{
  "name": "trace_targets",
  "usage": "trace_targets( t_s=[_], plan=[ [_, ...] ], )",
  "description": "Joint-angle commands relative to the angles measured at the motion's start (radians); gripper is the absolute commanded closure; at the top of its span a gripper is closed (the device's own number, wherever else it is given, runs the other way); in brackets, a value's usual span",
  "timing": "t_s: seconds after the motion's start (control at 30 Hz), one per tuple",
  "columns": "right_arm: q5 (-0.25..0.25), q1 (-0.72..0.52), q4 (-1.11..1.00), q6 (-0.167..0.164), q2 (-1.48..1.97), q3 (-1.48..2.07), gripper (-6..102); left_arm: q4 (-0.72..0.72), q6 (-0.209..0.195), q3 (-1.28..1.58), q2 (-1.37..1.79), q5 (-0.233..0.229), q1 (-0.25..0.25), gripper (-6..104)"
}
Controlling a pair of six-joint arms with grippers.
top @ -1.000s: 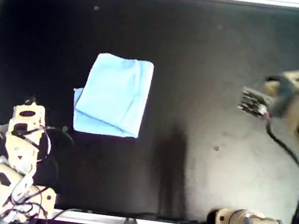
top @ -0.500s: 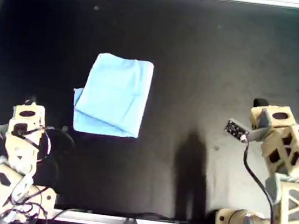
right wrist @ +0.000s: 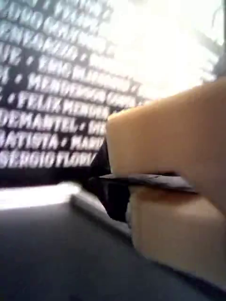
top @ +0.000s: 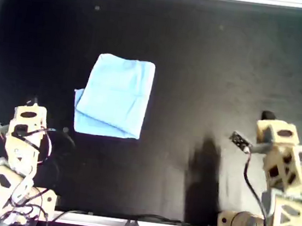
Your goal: Fold a cloth
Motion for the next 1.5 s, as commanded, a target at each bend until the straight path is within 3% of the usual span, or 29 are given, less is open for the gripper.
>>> trace_targets(
  t_s=[0.0,0.2,0.37,0.53,0.7,0.9,0.97,1.07,1.3,1.4,1.47],
  plan=[
    [-0.008,-0.014,-0.057,-0.003,0.123,0.041,92,-0.002,0.002,-0.08,0.014,-0.015,0.021,37],
    [-0.008,-0.012,-0.057,-0.003,0.156,0.156,92,-0.002,-0.014,-0.064,0.014,-0.025,0.023,37],
    [-0.008,-0.012,-0.057,-0.003,0.156,0.202,92,-0.002,-0.014,-0.103,0.015,-0.092,0.014,37],
    [-0.009,0.002,-0.057,0.003,0.158,0.233,92,-0.002,-0.005,-0.092,0.023,-0.097,0.031,38],
    [-0.009,0.011,-0.057,-0.002,0.158,0.233,92,-0.002,-0.014,-0.087,0.023,-0.081,0.129,38],
    [-0.009,0.055,-0.057,-0.005,0.158,0.233,92,0.0,-0.017,-0.018,0.023,-0.067,0.135,38],
    [-0.009,0.08,-0.057,-0.005,0.158,0.233,92,0.0,-0.018,0.017,0.023,-0.021,0.135,38],
    [-0.009,0.087,-0.057,-0.005,0.158,0.233,92,0.002,-0.031,0.041,0.023,0.091,0.138,38],
    [-0.009,0.067,-0.055,-0.005,0.158,0.233,92,0.137,-0.198,0.043,0.021,0.334,0.14,38],
    [-0.009,0.067,-0.035,-0.005,0.158,0.233,92,0.247,-0.249,0.044,0.021,0.396,0.166,38],
    [-0.009,0.067,-0.035,-0.005,0.158,0.233,92,0.295,-0.252,0.043,0.021,0.417,0.19,38]
  ],
)
